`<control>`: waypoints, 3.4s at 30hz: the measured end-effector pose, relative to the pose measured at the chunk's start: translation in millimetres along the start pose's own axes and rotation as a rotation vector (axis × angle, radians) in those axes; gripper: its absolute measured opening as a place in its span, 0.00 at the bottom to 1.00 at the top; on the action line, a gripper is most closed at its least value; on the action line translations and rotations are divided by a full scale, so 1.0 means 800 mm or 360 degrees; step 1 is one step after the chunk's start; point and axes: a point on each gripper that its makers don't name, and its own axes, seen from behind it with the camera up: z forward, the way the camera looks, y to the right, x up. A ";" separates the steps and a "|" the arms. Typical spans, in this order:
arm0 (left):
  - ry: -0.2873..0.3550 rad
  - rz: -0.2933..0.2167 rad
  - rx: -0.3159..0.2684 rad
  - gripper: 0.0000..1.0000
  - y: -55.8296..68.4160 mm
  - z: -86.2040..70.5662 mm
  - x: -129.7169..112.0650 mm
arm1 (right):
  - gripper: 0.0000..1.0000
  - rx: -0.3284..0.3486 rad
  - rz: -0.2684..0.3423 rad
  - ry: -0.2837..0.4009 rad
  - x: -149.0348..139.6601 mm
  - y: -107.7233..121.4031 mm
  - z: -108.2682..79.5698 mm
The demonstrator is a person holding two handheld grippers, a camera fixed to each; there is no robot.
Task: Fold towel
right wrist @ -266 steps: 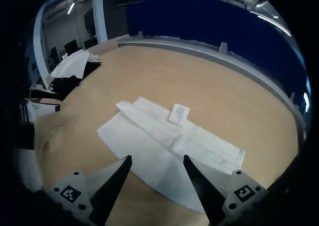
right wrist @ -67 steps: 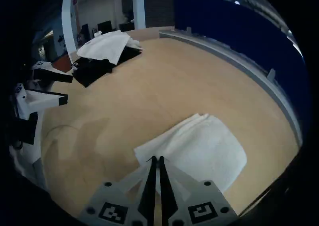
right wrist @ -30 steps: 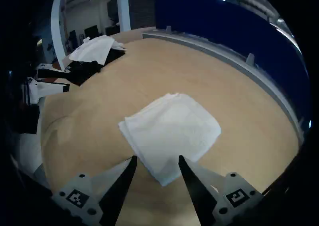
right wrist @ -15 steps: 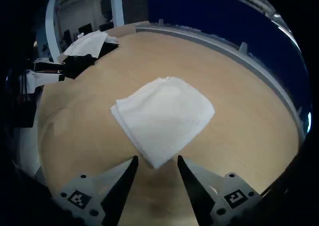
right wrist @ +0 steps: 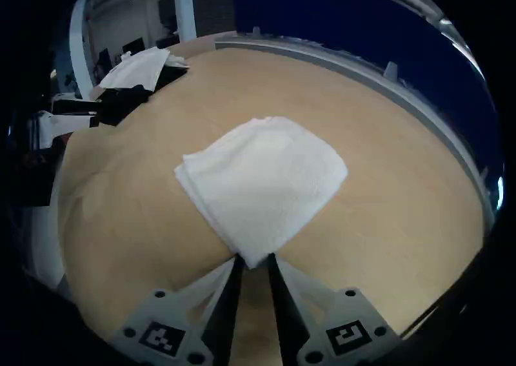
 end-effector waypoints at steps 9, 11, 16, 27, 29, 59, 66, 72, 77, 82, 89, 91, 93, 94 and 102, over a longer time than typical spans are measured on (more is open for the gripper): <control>-0.0002 0.0002 -0.0001 0.90 -0.002 0.000 -0.001 | 0.06 -0.0018 -0.0002 0.0017 0.003 0.004 -0.001; -0.0002 0.0005 -0.0002 0.90 -0.001 0.000 -0.002 | 0.06 -0.0016 -0.0006 0.0024 0.005 0.004 -0.002; -0.0001 0.0003 -0.0005 0.90 -0.001 -0.002 -0.001 | 0.05 -0.0028 -0.0027 0.0062 0.020 0.007 -0.011; 0.0031 0.0007 -0.0008 0.90 0.000 -0.010 0.009 | 0.05 -0.0072 -0.0096 0.0255 0.117 0.020 -0.062; 0.0038 0.0007 -0.0012 0.90 0.001 -0.012 0.012 | 0.05 -0.0079 -0.0114 0.0298 0.138 0.022 -0.073; 0.0109 0.0012 -0.0045 0.90 0.020 -0.021 0.040 | 0.05 -0.0164 -0.0178 0.0532 0.245 0.061 -0.193; 0.0102 0.0032 -0.0057 0.90 0.029 -0.020 0.042 | 0.05 -0.0194 -0.0151 0.0539 0.231 0.086 -0.215; 0.0093 0.0052 -0.0063 0.90 0.037 -0.016 0.042 | 0.05 -0.0245 -0.0135 0.0521 0.206 0.126 -0.240; 0.0084 0.0066 -0.0062 0.90 0.042 -0.014 0.041 | 0.05 -0.0296 -0.0098 0.0504 0.181 0.169 -0.262; 0.0074 0.0071 -0.0062 0.90 0.048 -0.012 0.041 | 0.05 -0.0346 -0.0045 0.0490 0.153 0.218 -0.279; 0.0052 0.0103 -0.0055 0.90 0.055 -0.008 0.039 | 0.05 -0.0417 0.0031 0.0462 0.115 0.283 -0.302; 0.0047 0.0111 -0.0052 0.90 0.057 -0.007 0.039 | 0.05 -0.0439 0.0044 0.0457 0.106 0.300 -0.310; 0.0043 0.0117 -0.0050 0.90 0.059 -0.006 0.040 | 0.05 -0.0460 0.0058 0.0451 0.097 0.316 -0.316; 0.0041 0.0118 -0.0049 0.90 0.060 -0.005 0.041 | 0.05 -0.0469 0.0064 0.0448 0.093 0.324 -0.319; 0.0031 0.0129 -0.0050 0.90 0.070 0.000 0.047 | 0.05 -0.0544 0.0096 0.0400 0.059 0.381 -0.340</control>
